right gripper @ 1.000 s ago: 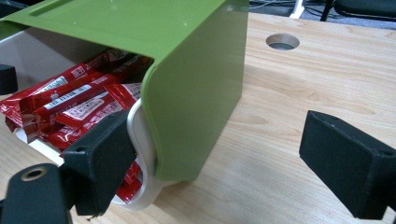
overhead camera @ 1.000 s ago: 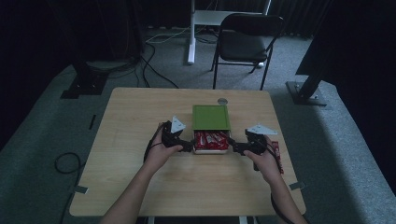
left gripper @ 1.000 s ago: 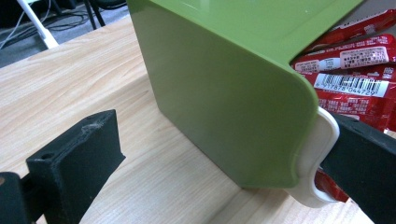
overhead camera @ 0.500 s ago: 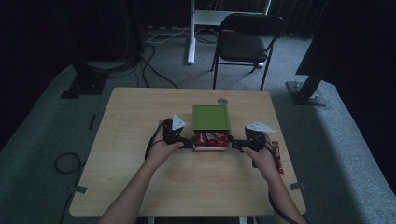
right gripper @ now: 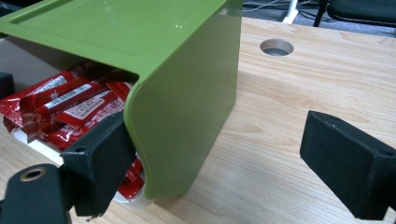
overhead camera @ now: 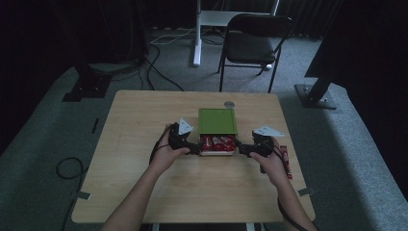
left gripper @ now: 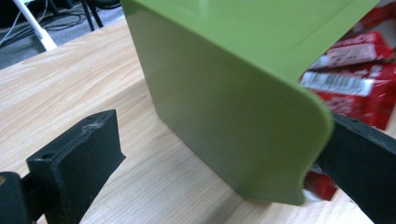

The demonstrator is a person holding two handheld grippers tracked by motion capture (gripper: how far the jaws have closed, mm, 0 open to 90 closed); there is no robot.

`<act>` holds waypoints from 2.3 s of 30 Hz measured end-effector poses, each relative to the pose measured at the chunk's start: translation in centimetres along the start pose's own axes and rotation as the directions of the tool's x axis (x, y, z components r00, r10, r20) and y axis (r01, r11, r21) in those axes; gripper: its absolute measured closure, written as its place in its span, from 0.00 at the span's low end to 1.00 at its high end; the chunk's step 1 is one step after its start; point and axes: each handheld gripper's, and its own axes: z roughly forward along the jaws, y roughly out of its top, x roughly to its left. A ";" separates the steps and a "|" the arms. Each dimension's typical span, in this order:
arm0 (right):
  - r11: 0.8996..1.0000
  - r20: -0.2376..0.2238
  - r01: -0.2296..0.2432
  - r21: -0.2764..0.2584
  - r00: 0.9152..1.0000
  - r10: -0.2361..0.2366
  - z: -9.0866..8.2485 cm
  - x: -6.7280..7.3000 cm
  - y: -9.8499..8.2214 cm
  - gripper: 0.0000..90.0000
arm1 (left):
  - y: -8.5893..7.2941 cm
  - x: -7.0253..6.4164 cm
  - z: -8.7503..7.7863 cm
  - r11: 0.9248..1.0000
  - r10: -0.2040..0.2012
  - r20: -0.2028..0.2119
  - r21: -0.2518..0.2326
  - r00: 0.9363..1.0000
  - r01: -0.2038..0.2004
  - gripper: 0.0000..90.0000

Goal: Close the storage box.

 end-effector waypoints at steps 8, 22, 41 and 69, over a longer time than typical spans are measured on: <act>1.000 -0.012 -0.004 -0.017 1.000 0.004 -0.6 0.3 -0.1 0.11 | -0.2 -0.2 -1.3 1.000 0.003 0.000 -0.005 1.000 -0.003 0.02; 1.000 0.019 -0.008 -0.030 1.000 0.009 -2.5 0.0 -0.6 0.11 | -2.1 0.5 -3.1 1.000 -0.018 -0.024 0.013 1.000 0.018 0.02; 1.000 0.061 -0.011 0.007 0.998 0.010 -3.9 -1.0 -3.7 0.11 | -5.1 2.0 -5.1 0.997 -0.069 -0.083 0.032 0.994 0.072 0.02; 0.994 0.103 -0.028 0.105 0.995 0.017 -5.4 -1.5 -8.6 0.11 | -10.7 3.7 -7.3 0.971 -0.208 -0.173 0.086 0.963 0.225 0.02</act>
